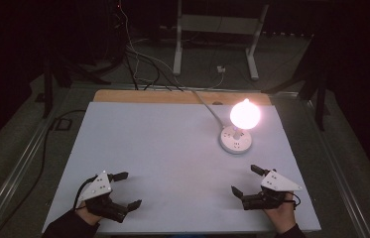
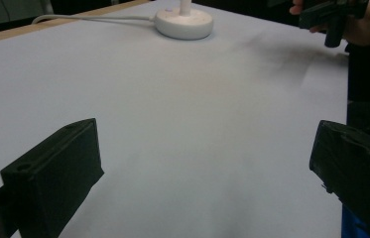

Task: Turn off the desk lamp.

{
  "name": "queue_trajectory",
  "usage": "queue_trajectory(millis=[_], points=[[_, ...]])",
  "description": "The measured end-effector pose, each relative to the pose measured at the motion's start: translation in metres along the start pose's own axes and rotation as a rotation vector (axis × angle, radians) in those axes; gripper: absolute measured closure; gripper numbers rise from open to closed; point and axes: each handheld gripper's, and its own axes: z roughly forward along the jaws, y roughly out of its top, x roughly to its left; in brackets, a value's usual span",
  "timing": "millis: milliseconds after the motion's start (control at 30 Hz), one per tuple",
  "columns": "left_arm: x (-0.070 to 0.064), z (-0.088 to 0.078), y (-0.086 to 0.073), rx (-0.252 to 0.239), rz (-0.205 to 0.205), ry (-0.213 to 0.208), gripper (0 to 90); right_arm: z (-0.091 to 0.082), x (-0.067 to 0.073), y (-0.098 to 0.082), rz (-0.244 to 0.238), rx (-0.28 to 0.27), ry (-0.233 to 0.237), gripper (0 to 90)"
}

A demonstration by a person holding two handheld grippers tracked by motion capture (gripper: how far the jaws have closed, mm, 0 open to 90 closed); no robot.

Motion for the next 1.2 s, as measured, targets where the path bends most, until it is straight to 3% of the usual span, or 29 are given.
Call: queue_trajectory(millis=[100,367,600,1000,1200], points=[[-0.002,0.000,0.000,0.010,0.024,0.015,0.4,0.001,0.000,0.000,0.000,0.008,0.006,0.0],[-0.002,-0.001,0.002,-0.004,0.025,0.024,0.4,0.004,0.006,0.000,-0.039,0.022,0.019,0.0],[-0.003,-0.002,0.002,-0.014,0.030,0.031,0.4,0.006,0.006,0.000,-0.023,0.039,0.021,0.0],[-0.006,-0.002,0.002,-0.025,0.046,0.006,0.4,0.006,0.011,0.003,-0.017,0.068,0.026,0.0],[-0.006,-0.001,0.002,-0.015,0.047,0.004,0.5,0.004,0.017,0.009,-0.026,0.067,0.062,0.0]])
